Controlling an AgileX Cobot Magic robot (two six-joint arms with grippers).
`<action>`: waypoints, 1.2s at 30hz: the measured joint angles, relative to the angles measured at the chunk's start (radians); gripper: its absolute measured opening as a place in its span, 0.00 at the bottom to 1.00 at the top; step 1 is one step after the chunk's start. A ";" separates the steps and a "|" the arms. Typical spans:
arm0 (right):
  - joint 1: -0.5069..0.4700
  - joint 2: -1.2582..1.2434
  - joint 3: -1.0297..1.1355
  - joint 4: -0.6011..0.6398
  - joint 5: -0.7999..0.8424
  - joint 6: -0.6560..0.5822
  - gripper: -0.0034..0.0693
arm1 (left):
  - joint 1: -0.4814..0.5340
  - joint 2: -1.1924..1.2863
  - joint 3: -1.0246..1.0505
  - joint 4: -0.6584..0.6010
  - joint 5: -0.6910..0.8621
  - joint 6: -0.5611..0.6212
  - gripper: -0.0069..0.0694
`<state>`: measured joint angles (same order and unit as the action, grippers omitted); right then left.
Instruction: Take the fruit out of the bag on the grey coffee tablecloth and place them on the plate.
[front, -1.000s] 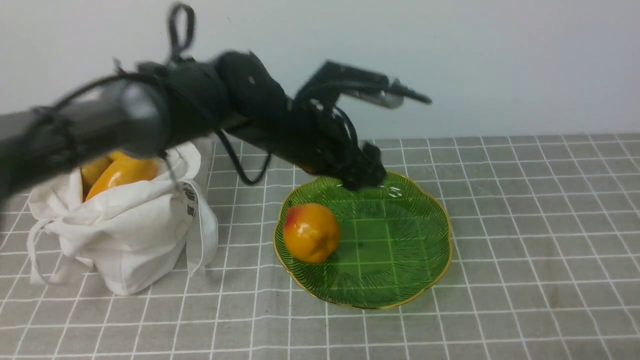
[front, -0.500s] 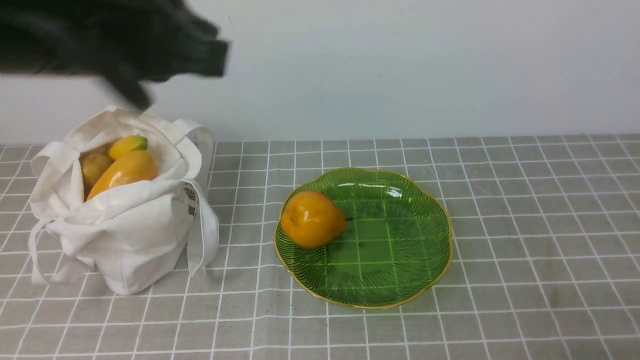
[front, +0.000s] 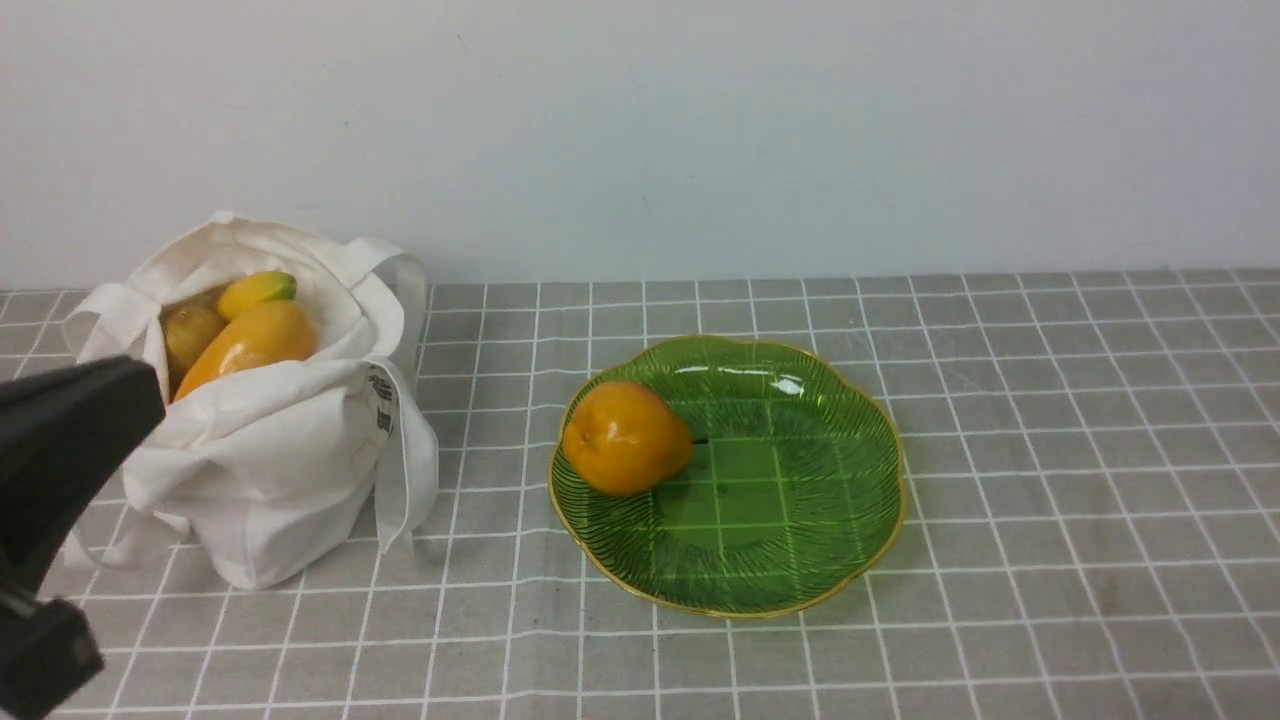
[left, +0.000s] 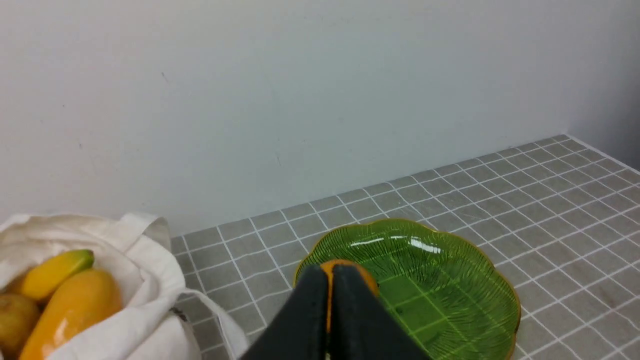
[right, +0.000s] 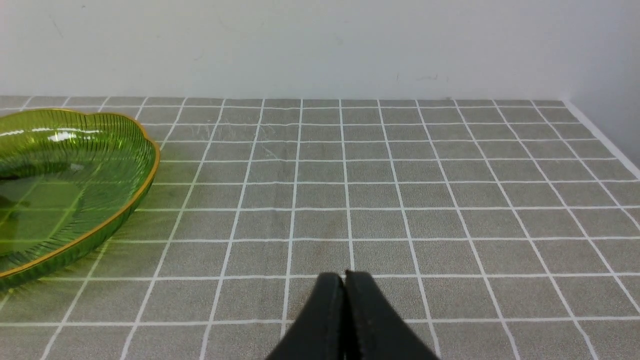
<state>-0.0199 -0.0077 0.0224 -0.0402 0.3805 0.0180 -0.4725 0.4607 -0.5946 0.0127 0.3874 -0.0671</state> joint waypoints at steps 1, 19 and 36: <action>0.000 0.000 0.000 0.000 0.000 0.000 0.03 | 0.000 -0.022 0.020 0.000 0.001 0.000 0.08; 0.000 0.000 0.000 0.000 0.000 0.000 0.03 | 0.245 -0.341 0.347 -0.013 -0.057 0.008 0.08; 0.000 0.000 0.000 0.000 0.001 0.000 0.03 | 0.397 -0.471 0.622 -0.033 -0.009 0.018 0.08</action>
